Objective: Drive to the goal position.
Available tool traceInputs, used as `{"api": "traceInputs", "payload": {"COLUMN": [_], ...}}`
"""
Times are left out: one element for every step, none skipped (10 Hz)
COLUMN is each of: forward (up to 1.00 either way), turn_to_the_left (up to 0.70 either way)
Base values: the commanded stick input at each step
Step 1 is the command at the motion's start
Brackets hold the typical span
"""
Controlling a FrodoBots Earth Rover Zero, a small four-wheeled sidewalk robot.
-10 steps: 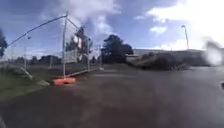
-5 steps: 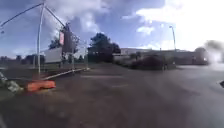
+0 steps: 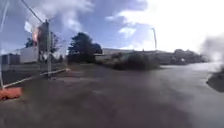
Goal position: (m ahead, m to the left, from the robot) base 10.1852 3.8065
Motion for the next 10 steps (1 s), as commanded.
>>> {"api": "traceInputs", "payload": {"forward": [1.00, 1.00, 1.00, 1.00, 1.00, 1.00, 1.00, 1.00, 1.00, 1.00], "turn_to_the_left": [0.00, 0.00, 0.00, 0.00, 0.00, 0.00, 0.00, 0.00, 0.00, 0.00]}}
